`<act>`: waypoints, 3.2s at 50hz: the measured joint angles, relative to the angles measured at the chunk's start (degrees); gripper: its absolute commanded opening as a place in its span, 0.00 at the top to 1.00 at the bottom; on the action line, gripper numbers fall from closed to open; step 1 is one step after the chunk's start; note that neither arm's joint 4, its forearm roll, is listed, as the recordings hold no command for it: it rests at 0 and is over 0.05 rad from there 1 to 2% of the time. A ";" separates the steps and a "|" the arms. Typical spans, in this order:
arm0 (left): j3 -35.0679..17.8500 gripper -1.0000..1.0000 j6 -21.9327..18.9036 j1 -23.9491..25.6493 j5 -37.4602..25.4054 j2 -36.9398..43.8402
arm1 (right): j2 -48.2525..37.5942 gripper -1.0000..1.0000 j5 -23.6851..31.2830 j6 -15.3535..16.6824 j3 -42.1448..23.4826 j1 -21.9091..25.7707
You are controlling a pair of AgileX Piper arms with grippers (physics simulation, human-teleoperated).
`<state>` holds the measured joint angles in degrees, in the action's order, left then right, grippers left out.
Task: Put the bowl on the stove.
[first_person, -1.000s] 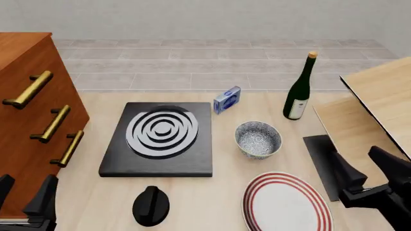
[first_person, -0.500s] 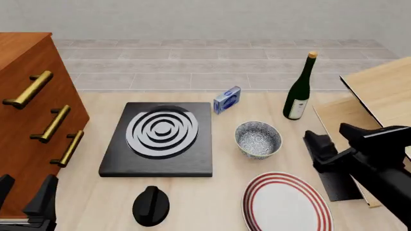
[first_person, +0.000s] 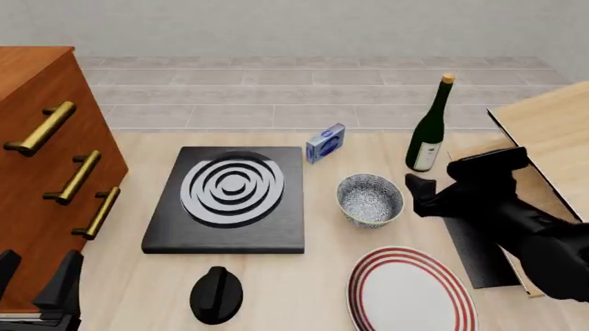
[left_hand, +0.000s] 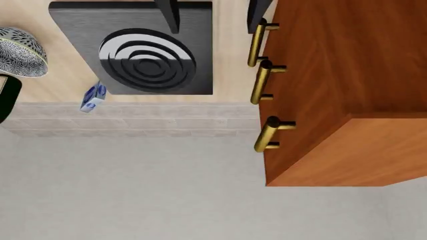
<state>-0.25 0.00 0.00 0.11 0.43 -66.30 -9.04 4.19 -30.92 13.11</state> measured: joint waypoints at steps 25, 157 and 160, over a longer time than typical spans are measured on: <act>0.00 0.00 0.00 0.00 0.00 0.00 | -11.25 0.00 -1.94 -1.12 -4.65 -1.47; 0.00 0.00 0.00 0.00 0.00 0.00 | -36.08 1.00 -9.38 -7.58 -13.60 -1.52; 0.00 0.00 0.00 0.00 0.00 0.00 | -34.89 1.00 -8.85 -7.28 -13.59 -1.44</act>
<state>-0.25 0.00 0.00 0.11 0.43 -101.19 -17.89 -3.09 -44.51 11.67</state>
